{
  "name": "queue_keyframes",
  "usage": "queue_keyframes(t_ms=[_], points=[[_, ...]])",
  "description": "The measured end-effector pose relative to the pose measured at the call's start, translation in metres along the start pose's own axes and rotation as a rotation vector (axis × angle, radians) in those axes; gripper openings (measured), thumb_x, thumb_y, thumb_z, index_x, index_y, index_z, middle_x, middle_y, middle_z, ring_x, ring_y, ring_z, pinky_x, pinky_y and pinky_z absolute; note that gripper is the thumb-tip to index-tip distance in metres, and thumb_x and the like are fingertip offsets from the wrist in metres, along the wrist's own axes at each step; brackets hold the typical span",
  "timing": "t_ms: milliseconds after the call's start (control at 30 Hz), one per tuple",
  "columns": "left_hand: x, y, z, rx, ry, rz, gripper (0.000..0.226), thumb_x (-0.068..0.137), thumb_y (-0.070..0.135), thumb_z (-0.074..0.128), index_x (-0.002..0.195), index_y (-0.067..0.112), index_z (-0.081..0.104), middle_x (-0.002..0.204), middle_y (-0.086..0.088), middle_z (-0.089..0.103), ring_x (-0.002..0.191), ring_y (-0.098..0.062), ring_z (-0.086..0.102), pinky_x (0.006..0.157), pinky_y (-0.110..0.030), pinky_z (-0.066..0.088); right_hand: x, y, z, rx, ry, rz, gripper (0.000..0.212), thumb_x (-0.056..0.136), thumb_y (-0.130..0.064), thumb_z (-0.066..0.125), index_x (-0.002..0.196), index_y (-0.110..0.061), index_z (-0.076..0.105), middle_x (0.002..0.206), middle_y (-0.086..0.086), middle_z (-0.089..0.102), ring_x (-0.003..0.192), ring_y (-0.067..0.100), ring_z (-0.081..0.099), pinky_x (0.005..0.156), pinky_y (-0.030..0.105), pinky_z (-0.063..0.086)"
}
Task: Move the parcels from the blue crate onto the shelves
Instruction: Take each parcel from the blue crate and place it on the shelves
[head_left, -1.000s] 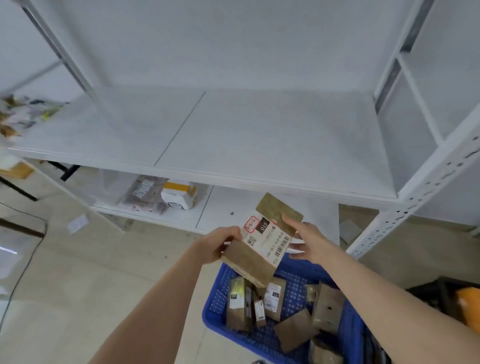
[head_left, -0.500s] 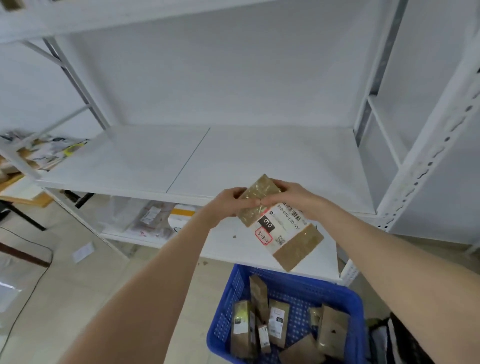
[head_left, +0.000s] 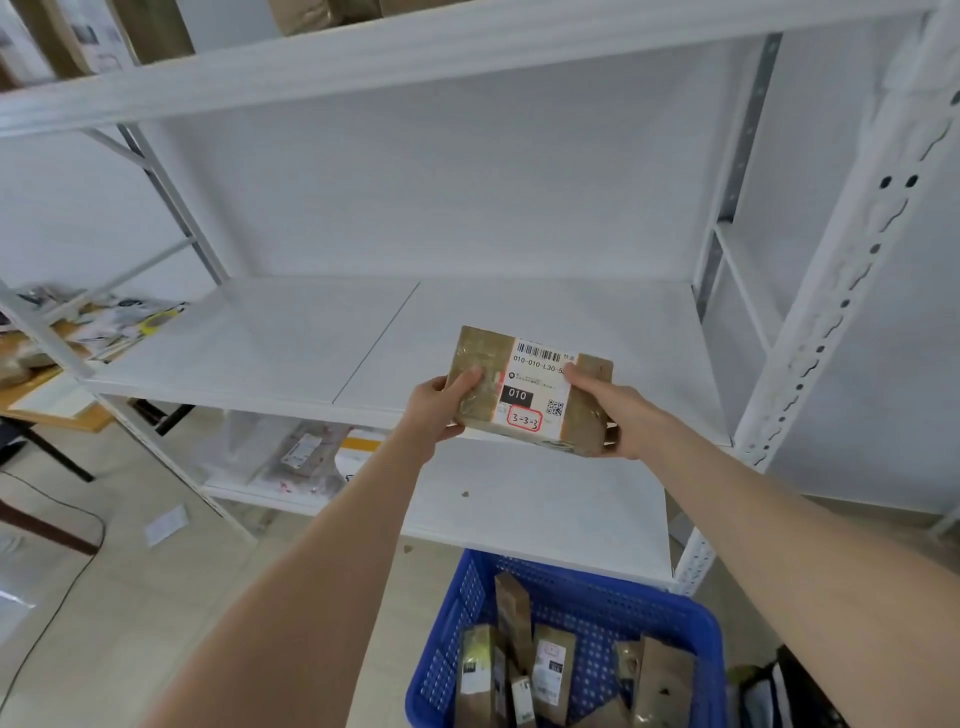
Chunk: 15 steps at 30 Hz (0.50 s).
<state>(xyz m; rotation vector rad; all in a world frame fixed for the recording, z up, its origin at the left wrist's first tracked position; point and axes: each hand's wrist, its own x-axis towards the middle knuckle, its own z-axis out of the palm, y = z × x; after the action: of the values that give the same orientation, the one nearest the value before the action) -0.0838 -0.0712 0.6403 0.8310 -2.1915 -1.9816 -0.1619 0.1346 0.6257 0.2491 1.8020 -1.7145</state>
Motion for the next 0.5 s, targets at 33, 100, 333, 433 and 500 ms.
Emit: queue_keyframes(t_ms=[33, 100, 333, 433, 500], points=[[-0.002, 0.000, -0.001, 0.024, 0.002, 0.008, 0.034, 0.086, 0.046, 0.063, 0.104, 0.018, 0.062, 0.094, 0.002, 0.068, 0.092, -0.016, 0.063, 0.086, -0.034, 0.052, -0.001, 0.000, 0.001, 0.007, -0.002, -0.010, 0.055, 0.071, -0.053, 0.077, 0.108, -0.015, 0.065, 0.098, 0.005, 0.071, 0.090, 0.024, 0.068, 0.075, 0.044, 0.058], [-0.005, 0.000, -0.004, 0.056, 0.008, 0.035, 0.029, 0.090, 0.042, 0.059, 0.108, 0.019, 0.059, 0.089, 0.006, 0.066, 0.083, -0.009, 0.060, 0.072, -0.023, 0.047, -0.004, 0.000, 0.004, 0.016, -0.016, -0.032, 0.054, 0.072, -0.051, 0.077, 0.110, -0.014, 0.063, 0.094, 0.003, 0.071, 0.084, 0.022, 0.068, 0.065, 0.038, 0.058], [-0.006, -0.003, -0.025, 0.195, 0.118, 0.083, 0.018, 0.091, 0.023, 0.058, 0.104, 0.011, 0.064, 0.095, -0.006, 0.069, 0.088, -0.022, 0.065, 0.077, -0.032, 0.054, 0.006, 0.014, 0.034, 0.031, 0.004, -0.089, 0.048, 0.076, -0.041, 0.078, 0.109, -0.011, 0.061, 0.095, 0.004, 0.070, 0.081, 0.022, 0.067, 0.077, 0.040, 0.056], [-0.001, -0.006, -0.044, 0.260, 0.148, 0.102, 0.019, 0.091, 0.026, 0.059, 0.106, 0.014, 0.064, 0.099, -0.005, 0.070, 0.096, -0.024, 0.065, 0.089, -0.040, 0.053, 0.009, 0.014, 0.055, 0.043, 0.024, -0.125, 0.042, 0.079, -0.038, 0.076, 0.107, -0.009, 0.062, 0.094, 0.005, 0.070, 0.078, 0.020, 0.065, 0.068, 0.034, 0.055], [0.004, -0.007, -0.060, 0.289, 0.154, 0.117, 0.022, 0.093, 0.026, 0.056, 0.110, 0.014, 0.064, 0.099, -0.006, 0.069, 0.097, -0.025, 0.065, 0.090, -0.039, 0.053, 0.012, 0.013, 0.072, 0.035, 0.032, -0.144, 0.043, 0.080, -0.039, 0.075, 0.107, -0.008, 0.063, 0.092, 0.003, 0.070, 0.077, 0.020, 0.065, 0.062, 0.031, 0.052]])
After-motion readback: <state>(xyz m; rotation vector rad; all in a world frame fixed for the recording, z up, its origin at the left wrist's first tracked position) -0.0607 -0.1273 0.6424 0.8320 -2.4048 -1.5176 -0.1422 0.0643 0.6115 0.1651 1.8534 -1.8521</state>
